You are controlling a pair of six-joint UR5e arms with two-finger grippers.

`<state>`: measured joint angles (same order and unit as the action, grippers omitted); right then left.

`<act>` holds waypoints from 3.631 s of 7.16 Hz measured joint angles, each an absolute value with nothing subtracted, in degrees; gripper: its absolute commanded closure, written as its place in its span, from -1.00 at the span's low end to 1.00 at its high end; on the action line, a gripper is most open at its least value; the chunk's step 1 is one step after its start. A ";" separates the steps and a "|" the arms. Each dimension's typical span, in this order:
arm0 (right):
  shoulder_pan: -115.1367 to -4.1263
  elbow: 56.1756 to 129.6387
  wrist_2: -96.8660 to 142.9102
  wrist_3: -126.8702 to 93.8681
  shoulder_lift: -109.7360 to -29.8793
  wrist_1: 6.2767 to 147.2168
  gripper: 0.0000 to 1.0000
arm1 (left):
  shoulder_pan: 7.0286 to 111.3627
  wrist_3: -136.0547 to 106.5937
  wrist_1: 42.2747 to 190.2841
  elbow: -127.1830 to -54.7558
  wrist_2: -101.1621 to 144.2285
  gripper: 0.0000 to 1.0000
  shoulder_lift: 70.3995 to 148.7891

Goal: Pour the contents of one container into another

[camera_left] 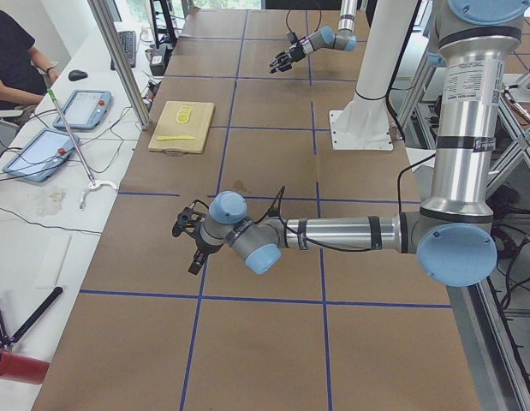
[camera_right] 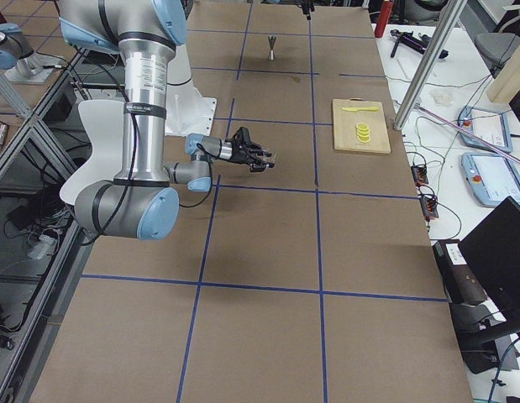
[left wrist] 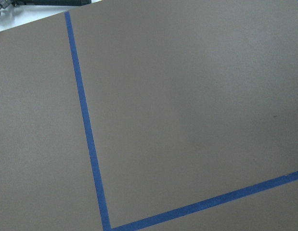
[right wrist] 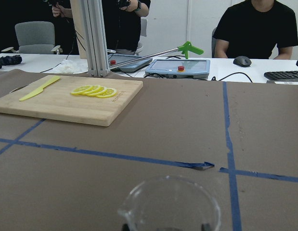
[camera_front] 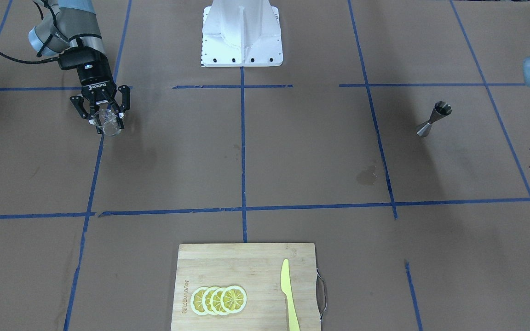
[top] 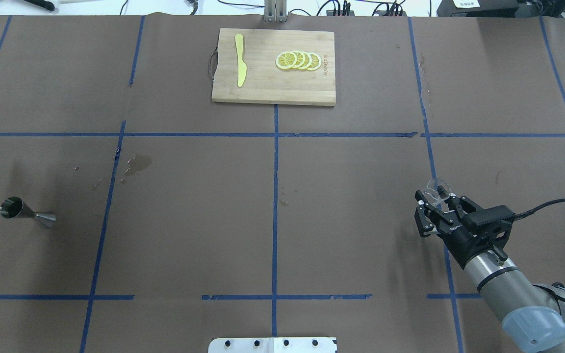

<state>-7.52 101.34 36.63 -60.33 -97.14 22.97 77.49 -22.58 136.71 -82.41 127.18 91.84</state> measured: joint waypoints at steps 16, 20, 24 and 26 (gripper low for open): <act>-7.54 91.16 35.00 -66.50 -95.23 20.84 -0.98 | 81.83 -12.56 116.98 -93.15 140.01 -1.00 87.54; -7.59 91.00 35.00 -66.30 -96.39 17.64 -1.00 | 81.97 -12.57 117.07 -93.38 140.01 -1.00 87.38; -7.53 91.08 34.96 -66.33 -96.36 17.29 -1.00 | 82.09 -12.57 117.15 -93.85 140.01 -1.00 87.08; -7.08 91.71 35.08 -66.30 -98.67 16.70 -1.00 | 82.09 -12.59 117.16 -94.28 140.03 -1.00 86.87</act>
